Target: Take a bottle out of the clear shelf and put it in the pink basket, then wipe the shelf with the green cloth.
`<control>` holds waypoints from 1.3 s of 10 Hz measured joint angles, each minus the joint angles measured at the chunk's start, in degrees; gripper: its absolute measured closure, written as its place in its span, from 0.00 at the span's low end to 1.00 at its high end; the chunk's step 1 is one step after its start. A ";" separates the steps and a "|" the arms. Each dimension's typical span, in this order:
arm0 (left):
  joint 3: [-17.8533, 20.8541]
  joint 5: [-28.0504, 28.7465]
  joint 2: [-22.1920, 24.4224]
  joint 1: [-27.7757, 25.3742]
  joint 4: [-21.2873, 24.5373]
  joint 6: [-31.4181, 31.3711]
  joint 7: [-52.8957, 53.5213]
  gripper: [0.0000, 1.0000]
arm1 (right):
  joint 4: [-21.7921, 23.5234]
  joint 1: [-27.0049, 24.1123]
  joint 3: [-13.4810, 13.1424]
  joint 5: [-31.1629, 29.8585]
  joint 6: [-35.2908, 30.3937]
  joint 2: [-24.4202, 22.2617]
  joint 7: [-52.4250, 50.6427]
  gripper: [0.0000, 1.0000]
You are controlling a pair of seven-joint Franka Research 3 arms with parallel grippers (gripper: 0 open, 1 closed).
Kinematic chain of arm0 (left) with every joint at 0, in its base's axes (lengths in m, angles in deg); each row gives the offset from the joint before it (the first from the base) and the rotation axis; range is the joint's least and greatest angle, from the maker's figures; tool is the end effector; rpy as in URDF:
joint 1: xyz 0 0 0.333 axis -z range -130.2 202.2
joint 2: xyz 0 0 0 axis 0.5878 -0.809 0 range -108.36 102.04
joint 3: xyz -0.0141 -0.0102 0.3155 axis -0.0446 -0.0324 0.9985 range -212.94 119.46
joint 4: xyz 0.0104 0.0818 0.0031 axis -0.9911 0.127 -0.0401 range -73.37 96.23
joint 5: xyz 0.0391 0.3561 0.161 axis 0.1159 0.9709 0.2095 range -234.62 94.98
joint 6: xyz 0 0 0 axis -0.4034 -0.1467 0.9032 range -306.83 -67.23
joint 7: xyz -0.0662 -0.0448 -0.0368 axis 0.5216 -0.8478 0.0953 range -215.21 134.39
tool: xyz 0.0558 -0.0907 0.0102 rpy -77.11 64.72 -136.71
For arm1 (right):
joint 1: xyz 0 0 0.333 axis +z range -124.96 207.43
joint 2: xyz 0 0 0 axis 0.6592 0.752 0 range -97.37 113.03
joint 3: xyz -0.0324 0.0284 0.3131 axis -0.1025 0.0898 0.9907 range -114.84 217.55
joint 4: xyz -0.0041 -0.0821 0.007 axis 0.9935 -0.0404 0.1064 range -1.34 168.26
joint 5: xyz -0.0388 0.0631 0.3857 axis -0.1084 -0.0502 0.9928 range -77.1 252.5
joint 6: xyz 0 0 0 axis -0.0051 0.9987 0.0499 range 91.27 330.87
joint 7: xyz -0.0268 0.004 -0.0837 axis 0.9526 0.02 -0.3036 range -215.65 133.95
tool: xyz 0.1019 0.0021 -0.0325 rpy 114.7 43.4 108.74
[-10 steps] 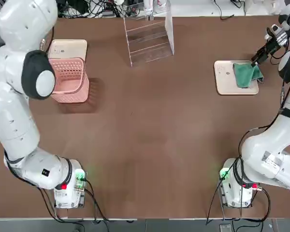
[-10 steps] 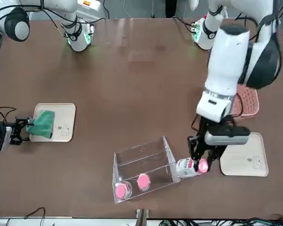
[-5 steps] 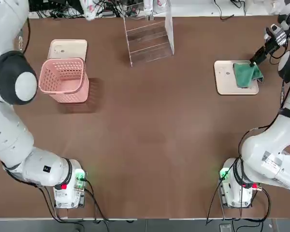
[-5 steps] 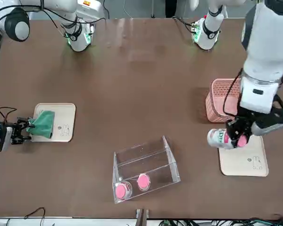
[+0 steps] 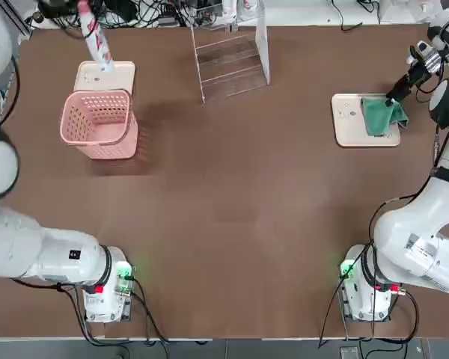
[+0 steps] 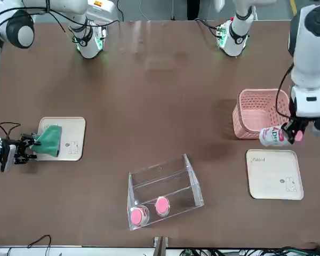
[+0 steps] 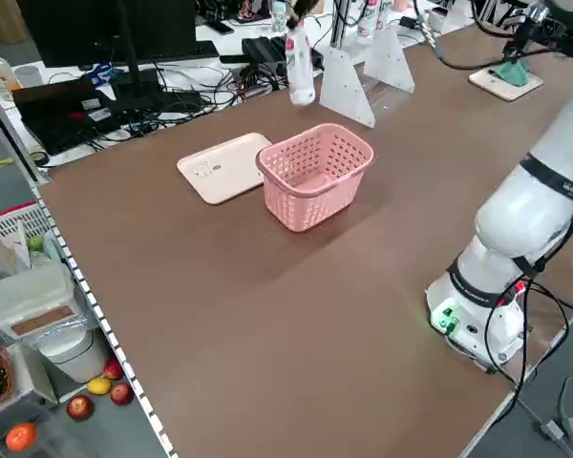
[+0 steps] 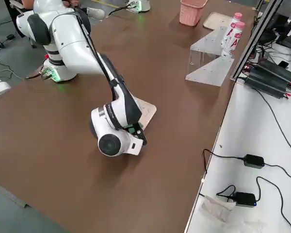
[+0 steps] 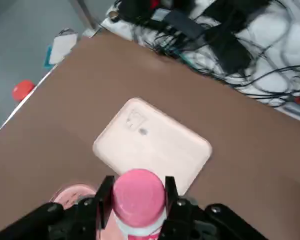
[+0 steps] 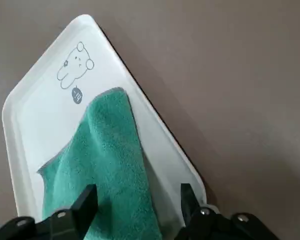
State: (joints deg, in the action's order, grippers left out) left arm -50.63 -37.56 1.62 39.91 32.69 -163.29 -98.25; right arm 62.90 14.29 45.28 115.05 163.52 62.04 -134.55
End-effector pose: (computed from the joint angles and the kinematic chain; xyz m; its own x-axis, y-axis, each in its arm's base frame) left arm 0.5571 -0.0526 0.5376 0.7151 0.4729 0.5147 0.6160 -0.7744 -0.1444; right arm 0.6187 -0.3304 0.1692 0.6457 0.6894 0.3283 0.7492 -0.4887 -0.4471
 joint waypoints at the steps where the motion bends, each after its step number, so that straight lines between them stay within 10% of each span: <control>1: -0.02 0.97 5.00 -1.44 7.16 -0.60 -5.30 0.55 | 0.00 -0.06 -0.01 -0.02 0.08 0.21 0.00 0.26; 6: -0.78 7.43 15.92 -4.76 21.16 -0.65 -32.95 0.55 | -0.23 -0.14 -0.12 -0.07 -1.41 0.23 4.65 0.57; 10: -3.74 11.43 6.74 -4.71 22.19 1.00 -48.75 0.55 | -0.26 -0.89 -0.31 -0.21 -6.11 0.23 15.78 0.08; 13: -5.81 15.48 0.57 -4.55 22.27 2.87 -60.43 0.55 | -0.51 -0.82 -0.18 -1.27 -6.11 0.23 14.19 0.45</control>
State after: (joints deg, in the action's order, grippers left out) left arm -56.44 -22.09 2.19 35.35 54.95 -160.43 -158.68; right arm 62.39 13.47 45.10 113.79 157.41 62.26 -120.36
